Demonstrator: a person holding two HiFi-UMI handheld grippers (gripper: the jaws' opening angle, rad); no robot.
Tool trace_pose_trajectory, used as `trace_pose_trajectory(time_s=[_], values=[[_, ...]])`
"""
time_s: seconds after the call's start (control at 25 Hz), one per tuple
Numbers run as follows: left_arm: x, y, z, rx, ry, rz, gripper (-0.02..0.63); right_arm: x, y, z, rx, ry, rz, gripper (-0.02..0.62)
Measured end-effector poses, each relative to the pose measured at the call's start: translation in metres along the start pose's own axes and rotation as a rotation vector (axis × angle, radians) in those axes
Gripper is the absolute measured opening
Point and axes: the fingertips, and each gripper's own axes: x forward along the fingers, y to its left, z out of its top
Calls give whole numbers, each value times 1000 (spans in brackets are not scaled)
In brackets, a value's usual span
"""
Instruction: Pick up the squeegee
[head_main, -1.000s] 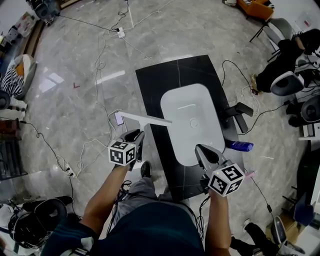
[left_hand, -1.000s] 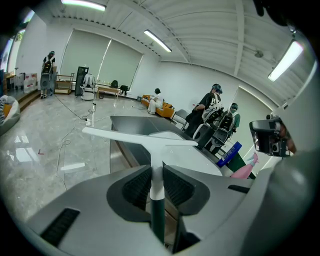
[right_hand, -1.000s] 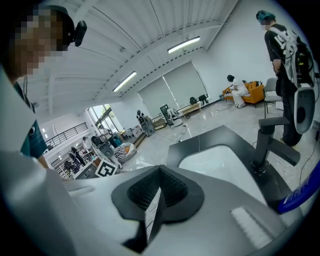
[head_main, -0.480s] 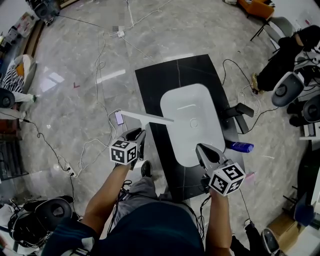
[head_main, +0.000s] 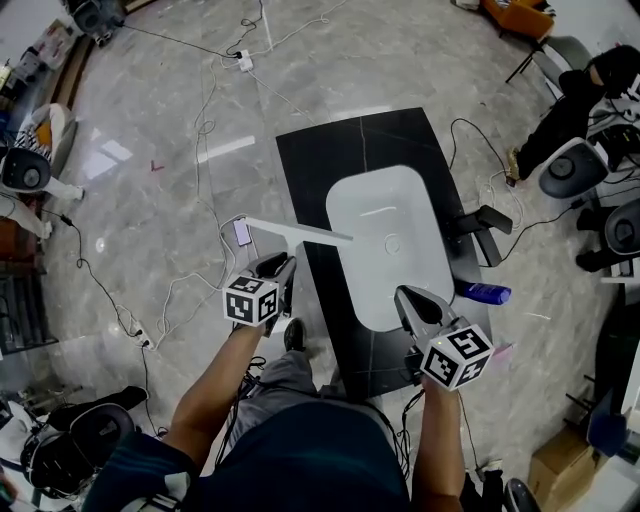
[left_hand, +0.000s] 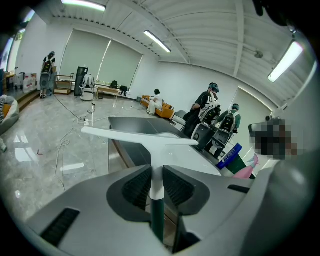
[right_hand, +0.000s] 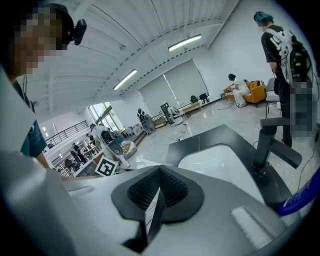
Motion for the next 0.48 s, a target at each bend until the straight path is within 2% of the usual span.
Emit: trace_pose_trajectory(time_s=[0.24,0.48], values=[[2,0,4,12,-18,-2,77,-7,-1,3,-21,-11,-17,9],[-13,4,-1,20,-16,7,77,-10,5,-6,10,-17,-15,9]])
